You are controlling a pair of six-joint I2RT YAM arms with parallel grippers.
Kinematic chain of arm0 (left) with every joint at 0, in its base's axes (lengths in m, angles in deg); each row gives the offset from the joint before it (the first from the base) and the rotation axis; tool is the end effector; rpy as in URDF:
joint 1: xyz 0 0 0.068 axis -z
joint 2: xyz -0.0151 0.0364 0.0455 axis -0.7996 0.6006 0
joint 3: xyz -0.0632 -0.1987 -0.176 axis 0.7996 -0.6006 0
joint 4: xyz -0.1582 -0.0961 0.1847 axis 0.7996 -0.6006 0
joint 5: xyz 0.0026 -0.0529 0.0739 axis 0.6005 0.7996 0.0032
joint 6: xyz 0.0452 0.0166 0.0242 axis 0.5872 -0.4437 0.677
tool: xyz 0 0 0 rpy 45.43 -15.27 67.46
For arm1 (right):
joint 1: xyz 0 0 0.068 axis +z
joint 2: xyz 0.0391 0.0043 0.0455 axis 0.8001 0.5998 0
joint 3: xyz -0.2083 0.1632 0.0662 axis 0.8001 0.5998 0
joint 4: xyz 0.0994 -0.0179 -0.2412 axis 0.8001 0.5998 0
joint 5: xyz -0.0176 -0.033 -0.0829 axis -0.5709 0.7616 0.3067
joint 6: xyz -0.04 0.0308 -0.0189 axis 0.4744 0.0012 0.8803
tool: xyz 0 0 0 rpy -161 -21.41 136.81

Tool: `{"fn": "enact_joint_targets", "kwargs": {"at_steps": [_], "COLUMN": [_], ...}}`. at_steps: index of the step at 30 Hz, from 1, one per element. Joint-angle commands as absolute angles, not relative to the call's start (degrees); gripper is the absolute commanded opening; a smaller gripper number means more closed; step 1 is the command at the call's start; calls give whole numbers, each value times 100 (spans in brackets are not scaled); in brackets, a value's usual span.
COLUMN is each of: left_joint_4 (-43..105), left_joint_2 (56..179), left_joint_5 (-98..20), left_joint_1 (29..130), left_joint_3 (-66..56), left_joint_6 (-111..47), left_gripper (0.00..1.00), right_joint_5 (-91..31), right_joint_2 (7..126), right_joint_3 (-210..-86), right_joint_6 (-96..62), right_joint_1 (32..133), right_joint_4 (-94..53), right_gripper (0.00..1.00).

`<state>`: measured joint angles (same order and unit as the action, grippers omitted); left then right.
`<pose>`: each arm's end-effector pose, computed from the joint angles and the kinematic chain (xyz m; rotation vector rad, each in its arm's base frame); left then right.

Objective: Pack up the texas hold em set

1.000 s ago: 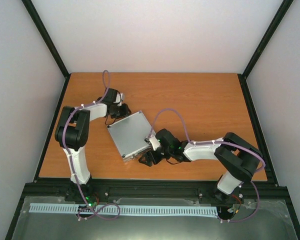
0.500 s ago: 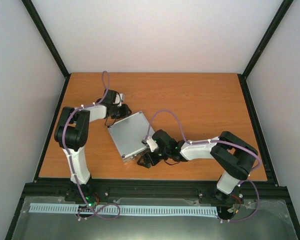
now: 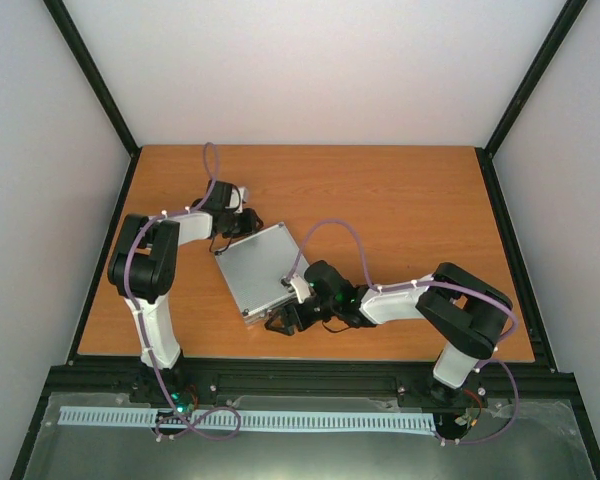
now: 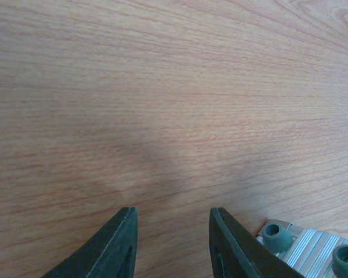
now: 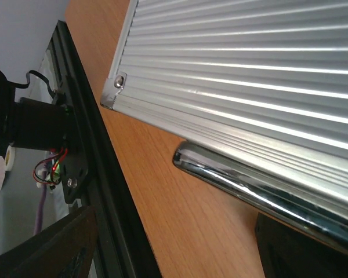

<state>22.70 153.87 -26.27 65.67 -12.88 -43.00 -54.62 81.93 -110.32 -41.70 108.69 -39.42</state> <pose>0.3799 -0.0978 0.1312 -0.0614 2.5636 -0.7053 0.1592 0.2657 0.1318 -0.8617 2.4188 1.3506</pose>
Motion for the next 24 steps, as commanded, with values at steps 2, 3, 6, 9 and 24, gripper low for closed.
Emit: {"fn": "enact_joint_targets", "kwargs": {"at_steps": [2, 3, 6, 9, 24], "left_joint_4": [1800, 1800, 1813, 1818, 1835], "left_joint_2": [15325, 15317, 15275, 15254, 15315], "left_joint_5": [-2518, -2523, -2510, -2503, -2441], "left_joint_1": [6614, 6624, 6627, 6621, 6620], "left_joint_3": [-1588, -1597, -1620, -1620, -1594], "left_joint_6": [-4142, -4138, -4153, -4152, -4120], "left_gripper": [35, 35, 35, 35, 35], "right_joint_5": [-5157, -4997, -4319, -3546, -1103], "right_joint_2": [8054, 7999, 7825, 7671, 8421], "right_joint_3": [-11049, -11031, -11081, -11163, -12392], "right_joint_6": [-4323, -4313, -4153, -3973, -3820], "right_joint_1": [10856, 10860, 10889, 11016, 12234], "right_joint_4": [-4499, -4372, -3614, -2836, -745], "right_gripper": [76, 76, 75, 72, 49]}}
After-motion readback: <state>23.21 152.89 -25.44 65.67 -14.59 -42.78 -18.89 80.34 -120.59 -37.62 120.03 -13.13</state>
